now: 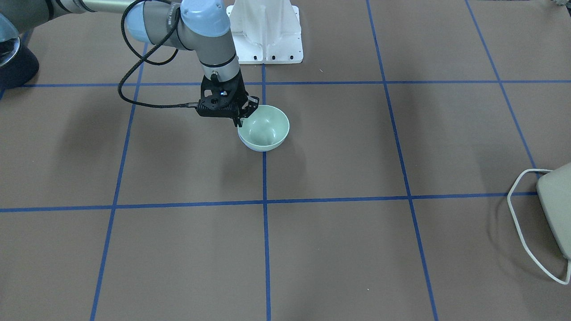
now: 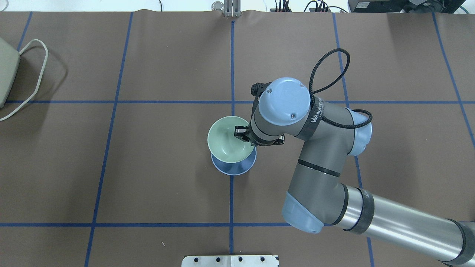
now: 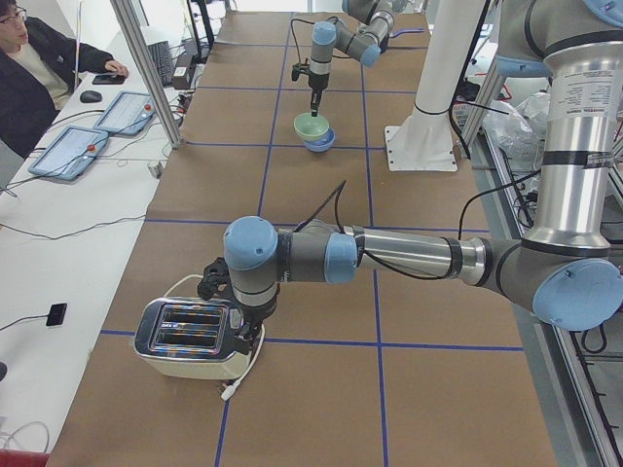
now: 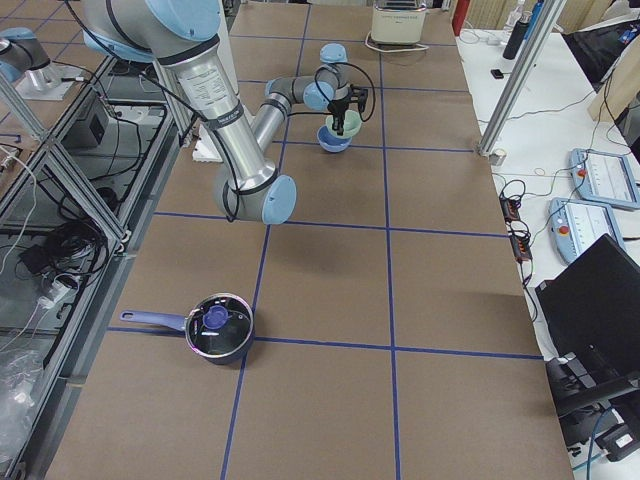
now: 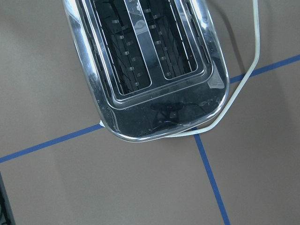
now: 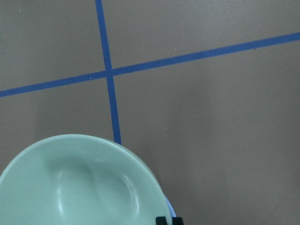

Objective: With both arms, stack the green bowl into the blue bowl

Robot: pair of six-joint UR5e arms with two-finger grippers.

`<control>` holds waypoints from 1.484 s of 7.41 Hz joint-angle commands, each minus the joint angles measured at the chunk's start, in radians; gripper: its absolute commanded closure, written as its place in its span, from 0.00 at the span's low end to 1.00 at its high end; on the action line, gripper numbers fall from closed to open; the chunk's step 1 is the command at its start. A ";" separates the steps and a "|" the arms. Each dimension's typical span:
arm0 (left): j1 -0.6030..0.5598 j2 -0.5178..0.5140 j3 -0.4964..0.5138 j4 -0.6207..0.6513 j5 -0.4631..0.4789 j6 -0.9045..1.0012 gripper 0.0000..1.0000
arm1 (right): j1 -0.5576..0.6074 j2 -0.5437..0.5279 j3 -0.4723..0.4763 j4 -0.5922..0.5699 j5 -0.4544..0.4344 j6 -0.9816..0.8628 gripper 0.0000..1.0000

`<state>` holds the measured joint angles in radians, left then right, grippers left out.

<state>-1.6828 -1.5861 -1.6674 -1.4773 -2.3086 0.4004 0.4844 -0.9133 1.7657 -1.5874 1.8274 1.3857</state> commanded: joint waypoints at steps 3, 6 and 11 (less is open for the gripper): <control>0.000 0.000 0.003 0.000 0.000 0.003 0.02 | -0.043 -0.015 -0.014 0.000 -0.013 -0.010 1.00; 0.000 0.000 0.003 -0.001 0.000 0.005 0.02 | -0.043 -0.015 -0.032 0.001 -0.013 -0.020 1.00; 0.002 0.000 0.008 0.000 0.000 0.005 0.02 | -0.008 -0.009 -0.035 0.040 -0.054 -0.020 0.00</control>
<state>-1.6820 -1.5861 -1.6620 -1.4772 -2.3086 0.4049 0.4524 -0.9264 1.7287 -1.5498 1.7917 1.3677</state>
